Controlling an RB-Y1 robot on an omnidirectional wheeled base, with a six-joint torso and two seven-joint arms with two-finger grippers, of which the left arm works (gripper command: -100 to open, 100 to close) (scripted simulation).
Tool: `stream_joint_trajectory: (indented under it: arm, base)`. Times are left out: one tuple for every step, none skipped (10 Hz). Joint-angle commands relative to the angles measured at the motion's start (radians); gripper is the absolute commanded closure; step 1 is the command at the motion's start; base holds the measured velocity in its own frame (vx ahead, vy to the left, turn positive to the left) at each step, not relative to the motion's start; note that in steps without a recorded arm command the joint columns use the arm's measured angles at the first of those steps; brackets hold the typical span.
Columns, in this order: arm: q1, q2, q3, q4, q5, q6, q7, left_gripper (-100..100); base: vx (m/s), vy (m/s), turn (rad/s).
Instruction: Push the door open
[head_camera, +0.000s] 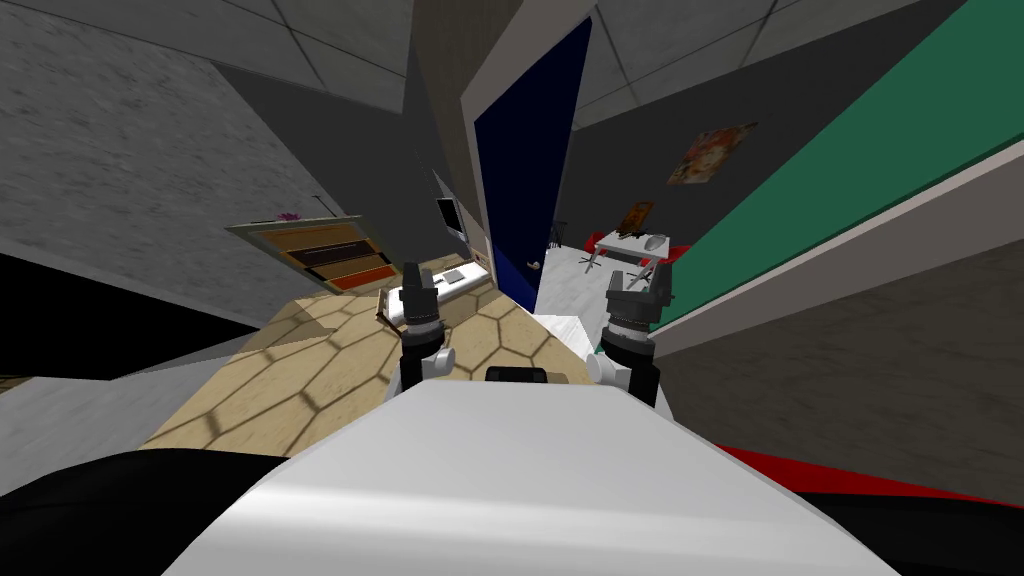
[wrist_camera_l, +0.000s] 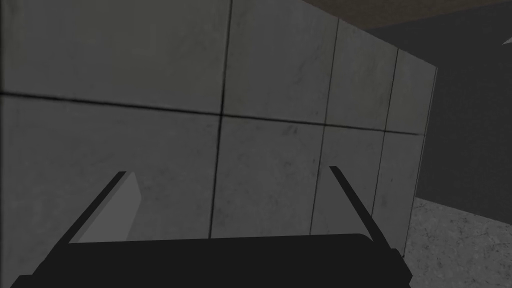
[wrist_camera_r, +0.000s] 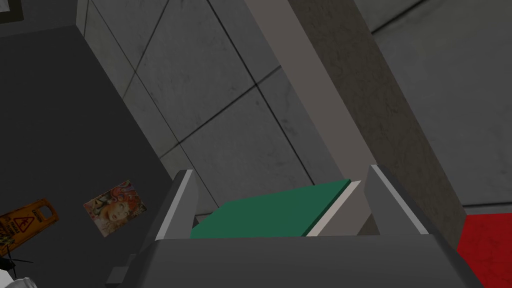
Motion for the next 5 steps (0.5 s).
stream_joint_trajectory:
  arm:
    - [-0.002,0.008,0.005,0.017,-0.011,-0.004,-0.044,-100]
    - [-0.004,0.013,0.008,0.030,-0.019,-0.008,-0.072,-100]
    - [-0.005,0.018,0.011,0.043,-0.027,-0.012,-0.100,-100]
    - [-0.007,0.022,0.014,0.057,-0.035,-0.016,-0.128,-100]
    - [-0.009,0.027,0.017,0.072,-0.045,-0.021,-0.157,-100]
  base:
    - [0.063,-0.004,-0.054]
    - [0.086,-0.006,-0.046]
    - [0.095,-0.010,-0.050]
    - [0.090,-0.002,-0.064]
    - [0.083,-0.001,-0.072]
